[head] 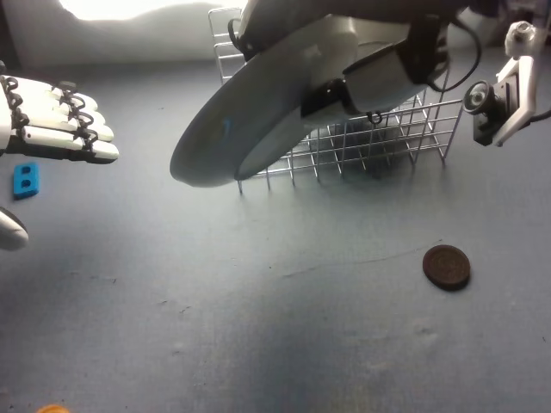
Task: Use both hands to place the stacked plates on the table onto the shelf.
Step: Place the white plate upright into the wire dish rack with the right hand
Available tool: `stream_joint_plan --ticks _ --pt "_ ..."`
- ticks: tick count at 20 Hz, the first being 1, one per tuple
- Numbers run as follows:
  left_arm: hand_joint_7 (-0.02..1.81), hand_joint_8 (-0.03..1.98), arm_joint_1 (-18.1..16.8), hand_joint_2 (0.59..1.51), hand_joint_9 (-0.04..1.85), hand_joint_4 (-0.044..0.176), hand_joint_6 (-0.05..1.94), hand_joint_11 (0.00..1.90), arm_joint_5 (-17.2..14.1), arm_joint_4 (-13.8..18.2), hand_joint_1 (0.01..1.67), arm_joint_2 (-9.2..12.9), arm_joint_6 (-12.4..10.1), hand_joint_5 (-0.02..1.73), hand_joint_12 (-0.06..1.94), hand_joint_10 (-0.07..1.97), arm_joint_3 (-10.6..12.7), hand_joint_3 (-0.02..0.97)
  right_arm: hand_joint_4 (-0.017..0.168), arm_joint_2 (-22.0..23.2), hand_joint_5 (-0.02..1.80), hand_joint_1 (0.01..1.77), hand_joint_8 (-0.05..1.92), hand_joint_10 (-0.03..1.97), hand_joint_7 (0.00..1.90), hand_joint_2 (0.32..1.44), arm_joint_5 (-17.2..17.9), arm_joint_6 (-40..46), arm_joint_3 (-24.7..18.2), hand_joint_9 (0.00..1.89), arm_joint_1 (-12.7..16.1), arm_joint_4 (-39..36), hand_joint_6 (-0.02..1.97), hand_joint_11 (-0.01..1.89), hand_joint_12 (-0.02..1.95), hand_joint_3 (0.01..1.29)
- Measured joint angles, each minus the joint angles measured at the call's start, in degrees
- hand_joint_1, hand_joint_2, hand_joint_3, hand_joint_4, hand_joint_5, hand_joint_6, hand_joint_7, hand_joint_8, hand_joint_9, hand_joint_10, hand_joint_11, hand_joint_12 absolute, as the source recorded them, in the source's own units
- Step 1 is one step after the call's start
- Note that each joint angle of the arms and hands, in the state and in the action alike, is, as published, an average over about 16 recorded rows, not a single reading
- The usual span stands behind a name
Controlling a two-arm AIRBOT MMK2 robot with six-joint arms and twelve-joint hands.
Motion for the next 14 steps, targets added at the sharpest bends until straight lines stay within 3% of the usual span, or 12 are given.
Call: stream_joint_plan --ticks 7,14 --pt "0.02 0.01 -1.03 1.104 0.02 -0.003 0.02 0.02 -0.2 0.93 0.02 0.1 -0.55 0.02 0.01 0.02 -0.11 0.014 -0.006 0.51 0.99 1.35 0.81 1.03 1.04 0.96 0.23 24.13 3.29 1.07 4.06 -13.57 0.84 0.98 1.15 0.01" --pt "0.01 0.01 -1.3 1.103 0.02 -0.003 0.02 0.02 -0.31 1.35 0.02 0.24 -0.69 0.02 0.01 0.02 -0.2 0.014 -0.008 0.05 0.98 1.36 0.85 1.04 1.03 0.96 -3.23 33.42 6.42 1.07 5.85 -16.14 0.81 0.98 1.15 0.01"
